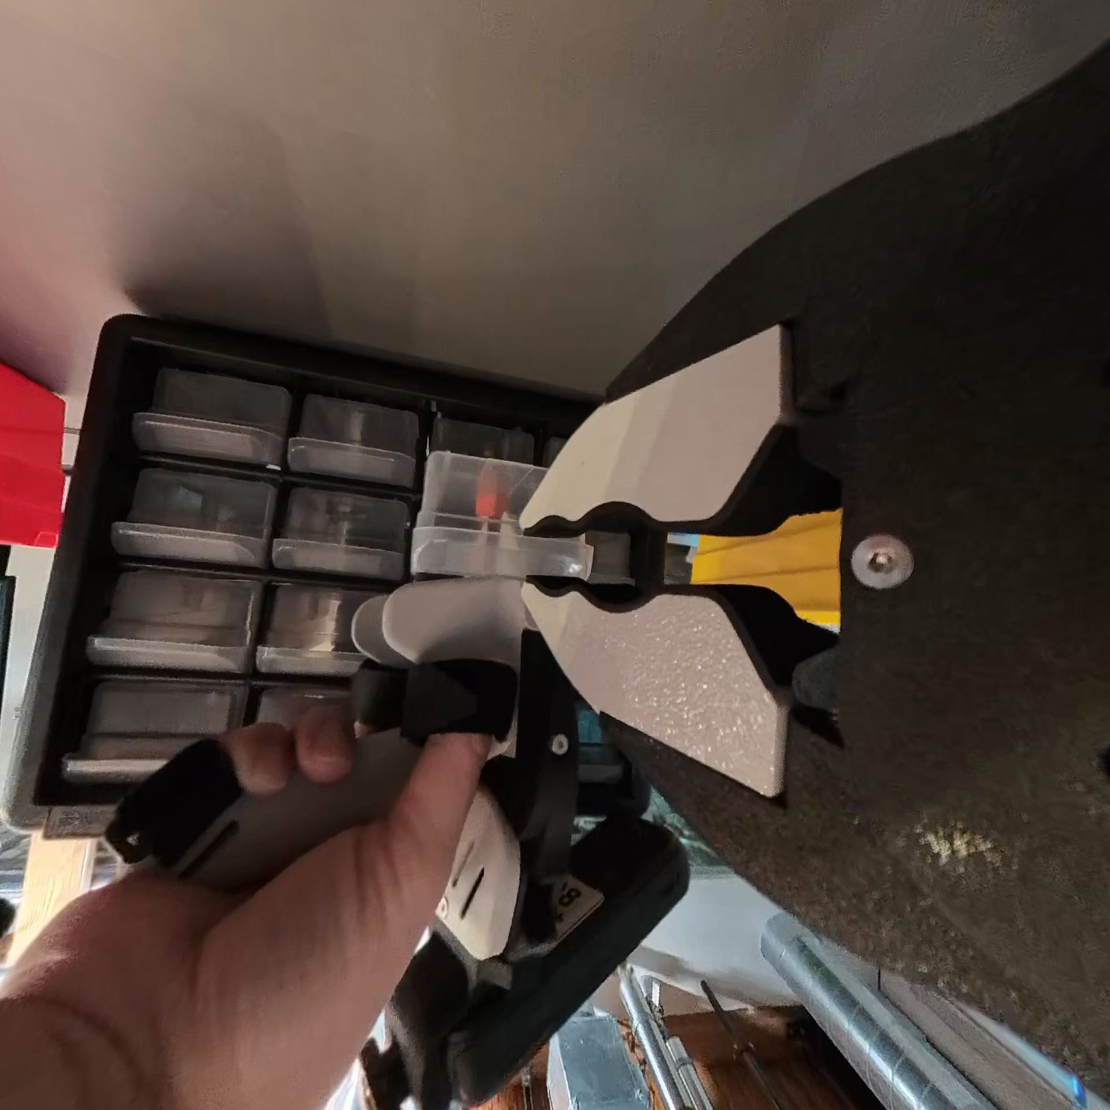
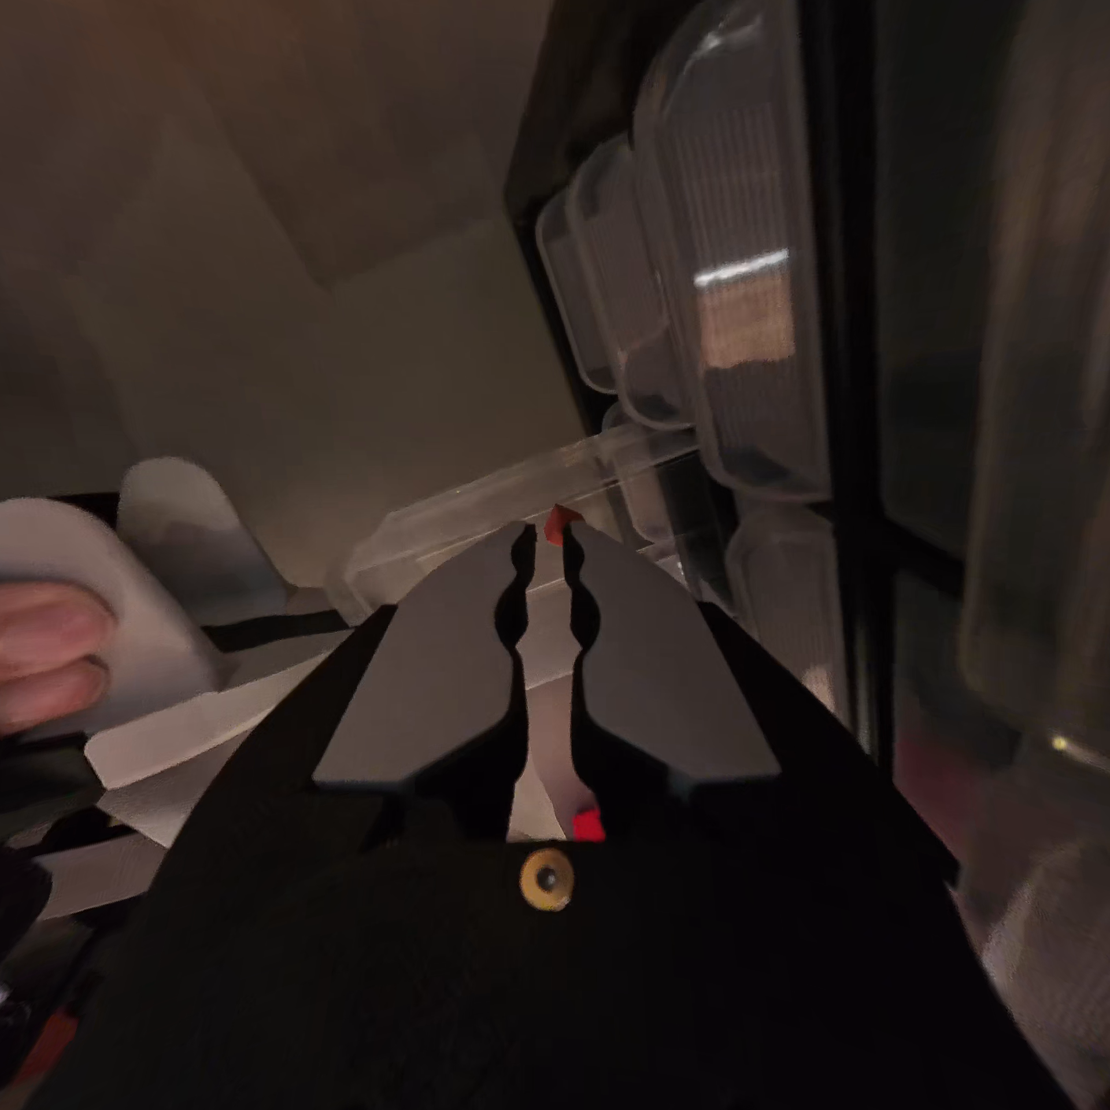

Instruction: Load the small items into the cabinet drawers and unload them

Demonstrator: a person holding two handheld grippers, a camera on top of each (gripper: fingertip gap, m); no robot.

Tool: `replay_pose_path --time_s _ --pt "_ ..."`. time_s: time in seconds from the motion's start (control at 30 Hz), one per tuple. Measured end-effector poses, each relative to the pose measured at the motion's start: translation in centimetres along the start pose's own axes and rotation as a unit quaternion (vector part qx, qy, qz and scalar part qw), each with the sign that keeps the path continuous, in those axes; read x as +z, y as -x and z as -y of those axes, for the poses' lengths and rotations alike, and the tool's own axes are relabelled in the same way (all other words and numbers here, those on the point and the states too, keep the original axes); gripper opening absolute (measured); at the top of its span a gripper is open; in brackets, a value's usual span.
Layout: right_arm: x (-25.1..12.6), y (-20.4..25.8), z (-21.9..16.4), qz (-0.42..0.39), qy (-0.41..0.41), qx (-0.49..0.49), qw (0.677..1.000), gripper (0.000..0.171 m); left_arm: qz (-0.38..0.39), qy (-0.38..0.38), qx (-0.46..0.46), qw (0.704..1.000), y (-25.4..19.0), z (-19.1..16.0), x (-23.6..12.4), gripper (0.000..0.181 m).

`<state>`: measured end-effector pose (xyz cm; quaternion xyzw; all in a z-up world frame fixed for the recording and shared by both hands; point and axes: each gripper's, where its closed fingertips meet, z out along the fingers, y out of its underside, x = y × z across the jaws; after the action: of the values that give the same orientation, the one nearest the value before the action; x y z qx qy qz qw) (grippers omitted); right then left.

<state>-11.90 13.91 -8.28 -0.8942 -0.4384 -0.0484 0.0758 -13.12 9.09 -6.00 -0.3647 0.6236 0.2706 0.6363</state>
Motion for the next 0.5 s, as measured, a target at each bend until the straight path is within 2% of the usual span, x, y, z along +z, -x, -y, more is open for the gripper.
replay_pose_path --time_s 0.17,0.5 --pt "0.1 -0.16 -0.71 -0.029 0.05 -0.03 0.998 0.01 -0.007 -0.001 -0.001 1.0 -0.21 0.03 -0.18 0.011" --pt "-0.05 -0.1 -0.83 -0.019 0.055 -0.039 0.998 0.001 -0.011 -0.002 0.008 1.0 -0.3 0.35 -0.36 0.011"
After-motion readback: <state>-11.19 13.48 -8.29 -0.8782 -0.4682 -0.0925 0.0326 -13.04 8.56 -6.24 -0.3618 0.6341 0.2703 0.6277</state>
